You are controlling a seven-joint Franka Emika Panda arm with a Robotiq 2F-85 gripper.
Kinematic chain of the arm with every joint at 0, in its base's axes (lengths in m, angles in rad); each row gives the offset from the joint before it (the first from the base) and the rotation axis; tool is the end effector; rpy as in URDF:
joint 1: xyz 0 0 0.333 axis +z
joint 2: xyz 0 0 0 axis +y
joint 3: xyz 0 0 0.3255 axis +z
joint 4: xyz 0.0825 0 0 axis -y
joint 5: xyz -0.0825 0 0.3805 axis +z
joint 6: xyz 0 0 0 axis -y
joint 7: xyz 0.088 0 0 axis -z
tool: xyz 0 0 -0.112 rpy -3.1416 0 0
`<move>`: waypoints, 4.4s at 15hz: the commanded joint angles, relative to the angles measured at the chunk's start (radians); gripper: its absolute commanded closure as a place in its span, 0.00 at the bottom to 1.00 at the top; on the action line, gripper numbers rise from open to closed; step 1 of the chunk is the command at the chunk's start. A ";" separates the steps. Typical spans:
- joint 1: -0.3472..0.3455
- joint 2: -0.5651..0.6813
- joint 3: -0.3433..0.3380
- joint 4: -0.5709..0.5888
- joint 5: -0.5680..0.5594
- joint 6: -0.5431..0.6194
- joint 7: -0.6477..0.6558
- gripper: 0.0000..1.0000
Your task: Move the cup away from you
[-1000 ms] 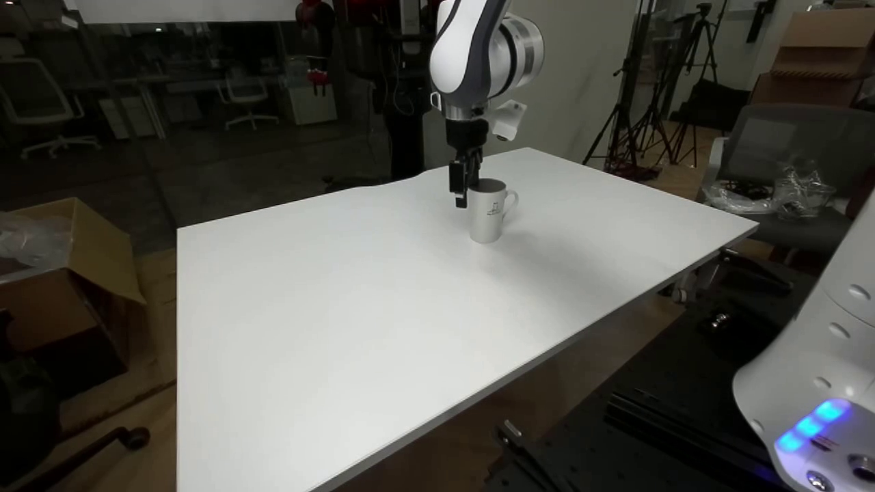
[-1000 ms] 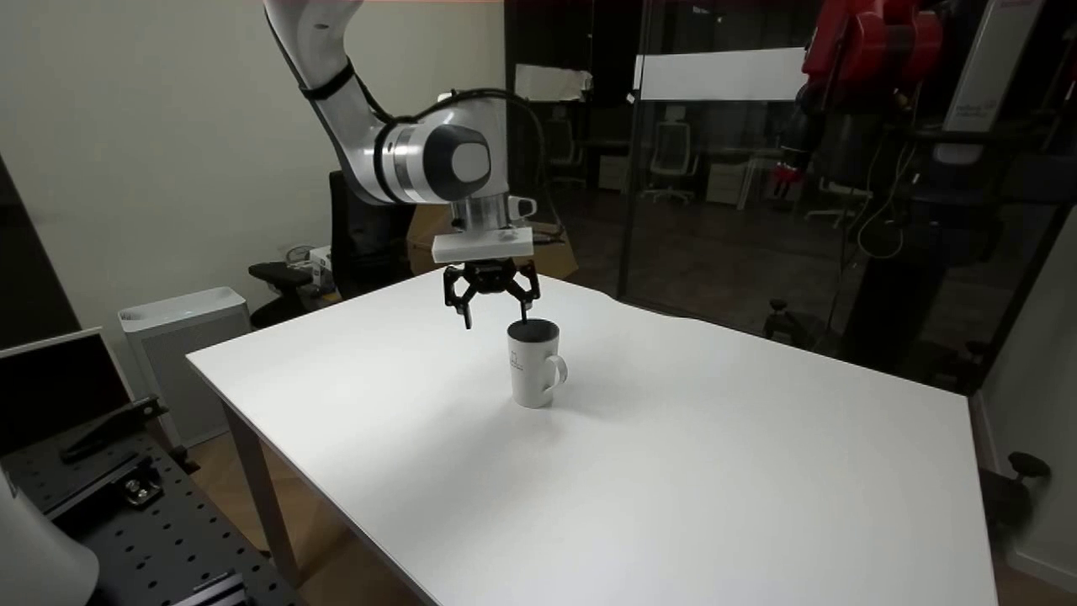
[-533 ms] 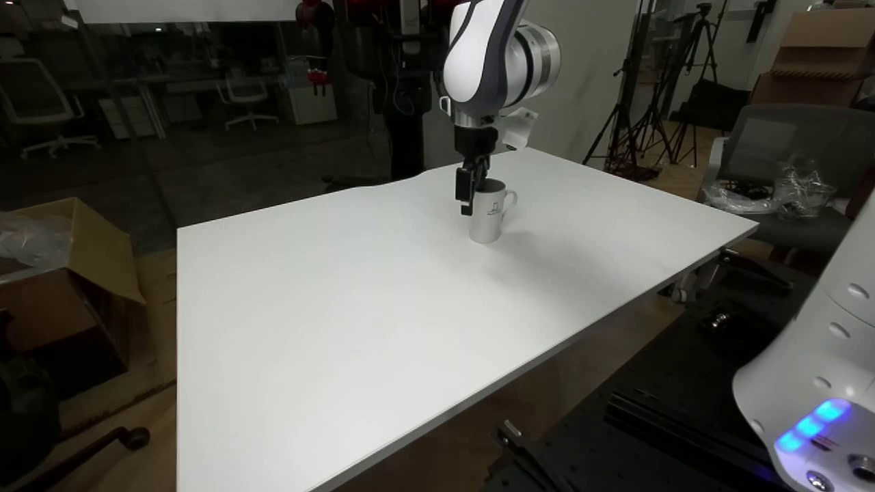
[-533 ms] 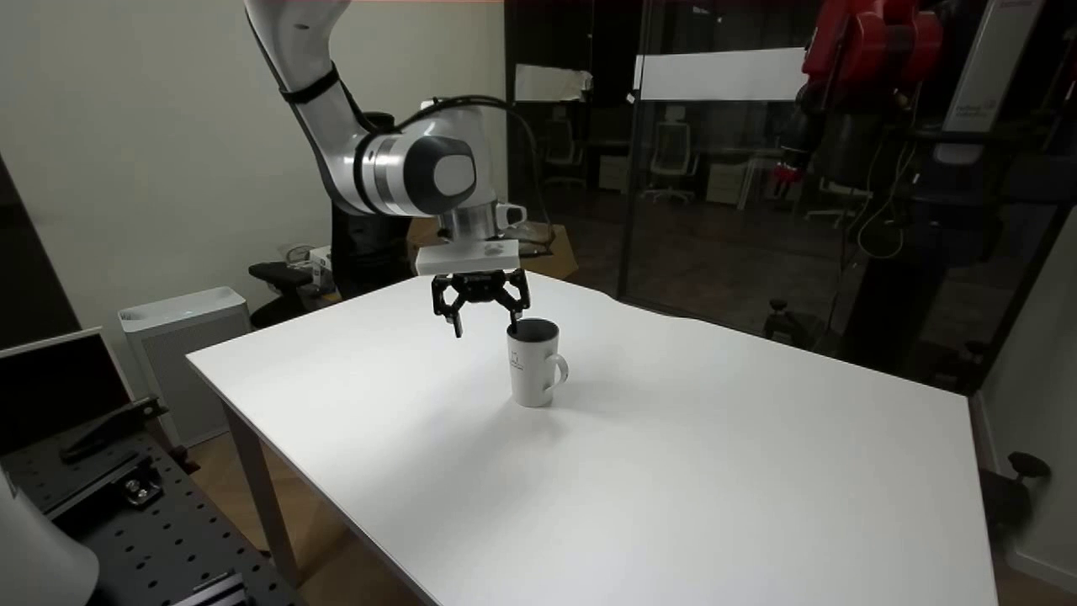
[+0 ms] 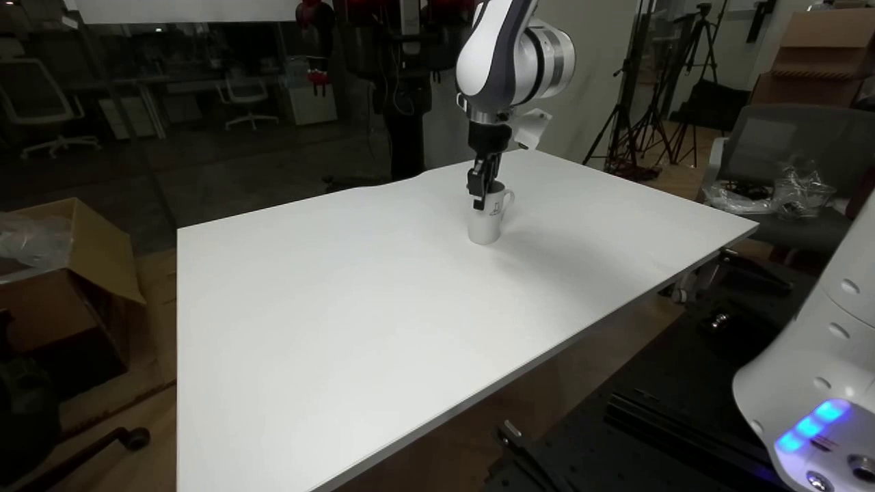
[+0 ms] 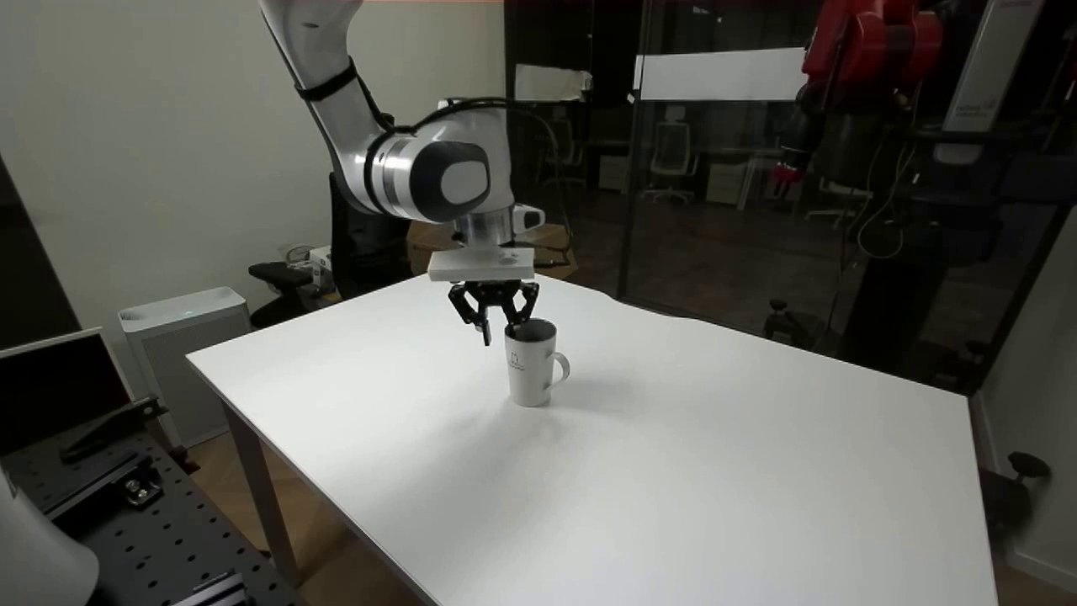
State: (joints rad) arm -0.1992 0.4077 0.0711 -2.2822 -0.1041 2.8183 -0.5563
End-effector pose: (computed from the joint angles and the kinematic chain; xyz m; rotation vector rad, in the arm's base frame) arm 0.5429 -0.0642 0.1936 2.9790 0.7879 0.1836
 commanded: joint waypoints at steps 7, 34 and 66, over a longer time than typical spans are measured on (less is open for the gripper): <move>-0.122 -0.004 0.091 0.027 0.107 -0.059 -0.191 0.98; 0.035 0.275 -0.010 0.456 0.136 -0.048 0.058 0.98; 0.092 0.503 -0.046 0.985 0.122 -0.559 0.323 0.98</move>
State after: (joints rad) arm -0.0997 0.9107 0.0147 -1.2989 0.0171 2.2604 -0.2308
